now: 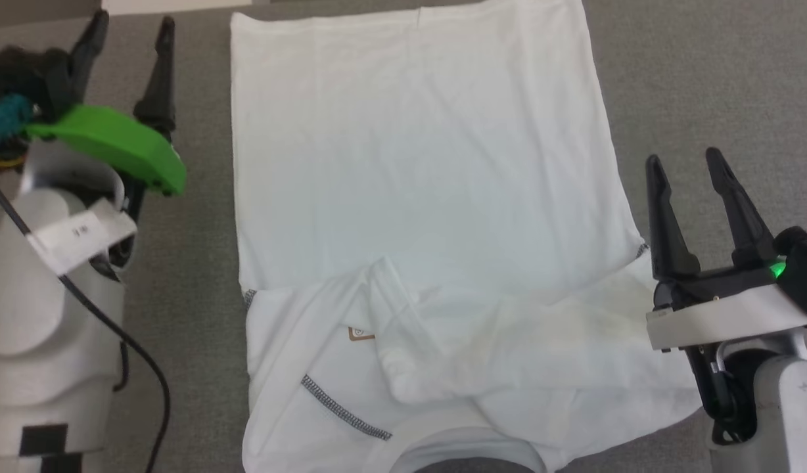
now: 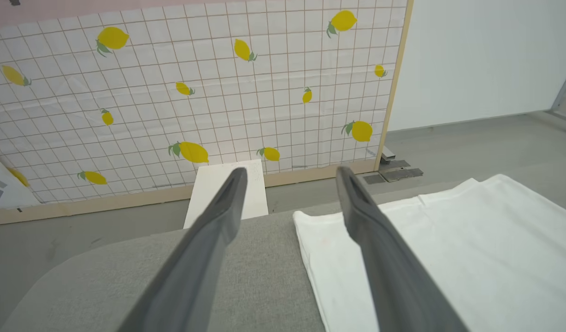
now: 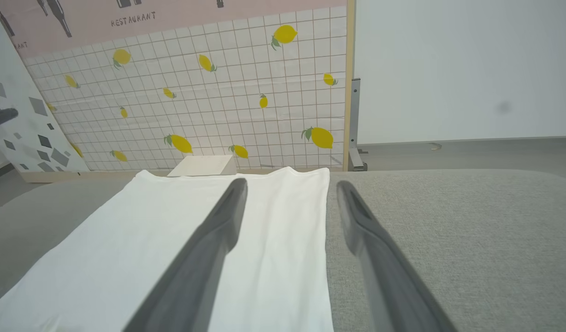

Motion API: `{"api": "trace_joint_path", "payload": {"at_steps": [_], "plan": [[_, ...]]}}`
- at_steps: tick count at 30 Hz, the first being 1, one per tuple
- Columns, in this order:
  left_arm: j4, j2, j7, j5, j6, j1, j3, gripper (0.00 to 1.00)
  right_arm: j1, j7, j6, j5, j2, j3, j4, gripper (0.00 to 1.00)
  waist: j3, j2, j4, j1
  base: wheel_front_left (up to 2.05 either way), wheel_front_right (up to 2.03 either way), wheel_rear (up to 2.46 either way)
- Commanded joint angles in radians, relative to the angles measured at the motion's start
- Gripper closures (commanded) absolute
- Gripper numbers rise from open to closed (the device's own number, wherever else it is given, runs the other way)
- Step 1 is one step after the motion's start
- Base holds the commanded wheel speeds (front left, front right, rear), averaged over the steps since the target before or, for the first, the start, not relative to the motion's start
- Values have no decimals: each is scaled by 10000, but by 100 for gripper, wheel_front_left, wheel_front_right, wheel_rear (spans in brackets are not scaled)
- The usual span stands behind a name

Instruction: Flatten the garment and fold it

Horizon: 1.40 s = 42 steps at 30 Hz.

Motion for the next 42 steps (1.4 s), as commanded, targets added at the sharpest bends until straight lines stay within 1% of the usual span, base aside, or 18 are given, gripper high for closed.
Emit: {"api": "trace_joint_path", "payload": {"at_steps": [1,5,9,13,16,22,24,27,30,32,34,35,36,39,42], "plan": [[184,252,297,-150,-65,-512,-194,0,-260,-107,-15,-76,35,-27,79,0,1250,0,-715,-1,0,0,0],[689,1160,1553,-602,-68,-1752,-810,0,-685,-270,-15,-60,48,55,201,0,1994,0,-1181,-1,0,0,0],[1097,1876,2926,-1227,-69,-2699,-1018,0,-920,-391,-15,-76,57,153,268,0,2542,0,-1611,-1,0,0,0],[1382,2385,4294,-1627,-39,-3395,-901,0,-987,-534,-15,33,64,367,304,0,2987,0,-1974,-1,0,0,0],[1434,2550,5195,-1843,137,-3774,-778,0,-992,-670,-15,247,67,491,351,0,3249,0,-2183,-1,0,0,0],[1276,2734,6480,-1972,705,-4357,-649,0,-1110,-885,-15,459,68,670,471,0,3637,0,-2442,-1,0,0,0],[1199,2788,6826,-1880,1000,-4479,-654,0,-1158,-936,-15,485,68,713,512,0,3712,0,-2491,-1,0,0,0],[1190,3034,7515,-1452,1509,-4532,-836,0,-1221,-967,-15,476,69,793,561,0,3791,0,-2550,-1,0,0,0],[1119,3214,8086,-1152,2098,-4516,-857,0,-1259,-978,-15,443,69,889,519,0,3867,0,-2615,-1,0,0,0],[1007,3416,8306,-830,2371,-4495,-956,0,-1282,-980,-15,434,69,935,468,0,3933,0,-2652,-1,0,0,0],[946,3455,8744,-774,2509,-4383,-1052,1,-1307,-937,-15,383,69,955,427,0,3973,0,-2644,-1,0,0,0],[909,3436,8976,-806,2550,-4330,-1087,43,-1327,-907,-15,364,69,937,404,0,3987,0,-2626,-1,0,0,0],[843,3420,9225,-862,2561,-4284,-1123,100,-1369,-852,-15,333,69,919,370,0,4007,0,-2599,-1,0,0,0],[622,3322,9822,-1136,2492,-4116,-1198,100,-1633,-670,-15,137,69,894,260,0,4029,0,-2509,-1,0,0,0],[292,3170,10084,-1422,2458,-3949,-1201,100,-2178,-367,-15,-103,51,925,121,0,4012,0,-2396,-1,0,0,0]]}}
